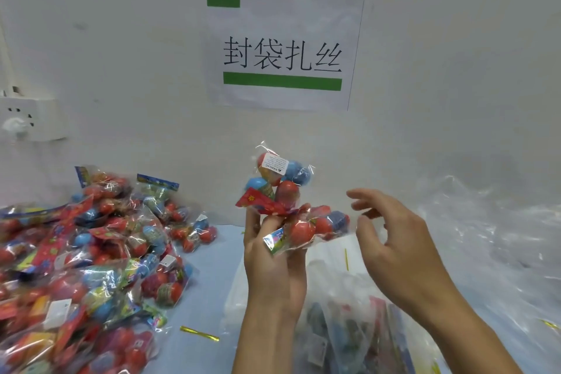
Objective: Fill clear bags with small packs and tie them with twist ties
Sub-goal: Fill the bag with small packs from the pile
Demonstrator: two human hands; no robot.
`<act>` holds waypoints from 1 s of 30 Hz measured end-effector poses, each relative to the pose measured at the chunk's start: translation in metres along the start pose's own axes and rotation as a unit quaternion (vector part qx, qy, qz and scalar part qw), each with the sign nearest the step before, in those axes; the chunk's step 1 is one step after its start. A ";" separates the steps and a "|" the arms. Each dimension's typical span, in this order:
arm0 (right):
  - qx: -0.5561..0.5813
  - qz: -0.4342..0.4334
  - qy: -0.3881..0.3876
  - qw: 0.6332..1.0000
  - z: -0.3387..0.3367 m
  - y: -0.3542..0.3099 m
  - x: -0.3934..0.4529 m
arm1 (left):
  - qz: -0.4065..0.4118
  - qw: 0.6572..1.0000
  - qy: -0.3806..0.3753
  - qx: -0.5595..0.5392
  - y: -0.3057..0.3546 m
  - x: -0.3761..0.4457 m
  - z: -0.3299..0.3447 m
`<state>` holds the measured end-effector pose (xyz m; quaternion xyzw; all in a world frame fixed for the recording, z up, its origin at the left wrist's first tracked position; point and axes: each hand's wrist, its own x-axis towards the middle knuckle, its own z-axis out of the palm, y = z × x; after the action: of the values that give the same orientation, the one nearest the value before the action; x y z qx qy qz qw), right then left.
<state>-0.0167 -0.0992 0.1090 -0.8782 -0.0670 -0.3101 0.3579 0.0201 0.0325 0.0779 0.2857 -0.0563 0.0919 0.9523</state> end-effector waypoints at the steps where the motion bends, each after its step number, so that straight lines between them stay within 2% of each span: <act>1: 0.016 0.006 0.009 1.000 0.002 -0.003 0.002 | 0.004 1.000 -0.002 0.008 0.001 0.000 0.000; 5: 0.057 -0.045 0.094 0.993 0.000 -0.009 0.001 | 0.039 0.997 -0.015 0.071 0.004 0.006 0.000; 8: 0.074 -0.080 0.064 0.992 0.007 -0.015 -0.003 | 0.092 0.978 -0.053 0.181 -0.004 0.003 0.008; 12: 0.169 -0.037 0.046 0.984 0.021 -0.018 -0.003 | 0.116 0.938 -0.160 0.284 -0.012 -0.007 0.018; 14: 0.203 -0.009 0.071 0.976 0.023 -0.015 0.000 | 0.122 0.923 -0.183 0.317 -0.013 -0.007 0.017; 19: 0.182 -0.008 0.157 0.971 0.018 -0.005 0.003 | 0.114 0.892 -0.224 0.376 -0.016 -0.008 0.019; 22: 0.164 -0.009 0.184 0.969 0.017 0.001 0.006 | 0.111 0.891 -0.220 0.382 -0.017 -0.009 0.020; 26: 0.210 0.066 0.182 0.958 0.009 0.015 0.012 | 0.129 0.903 -0.164 0.375 -0.013 -0.006 0.014; 30: 0.258 0.103 0.170 0.946 -0.005 0.025 0.015 | 0.126 0.946 -0.058 0.294 -0.011 0.000 0.012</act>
<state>0.0009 -0.1223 0.1057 -0.6926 0.0080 -0.3881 0.6080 0.0219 0.0170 0.0824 0.5480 -0.1171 0.2072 0.8019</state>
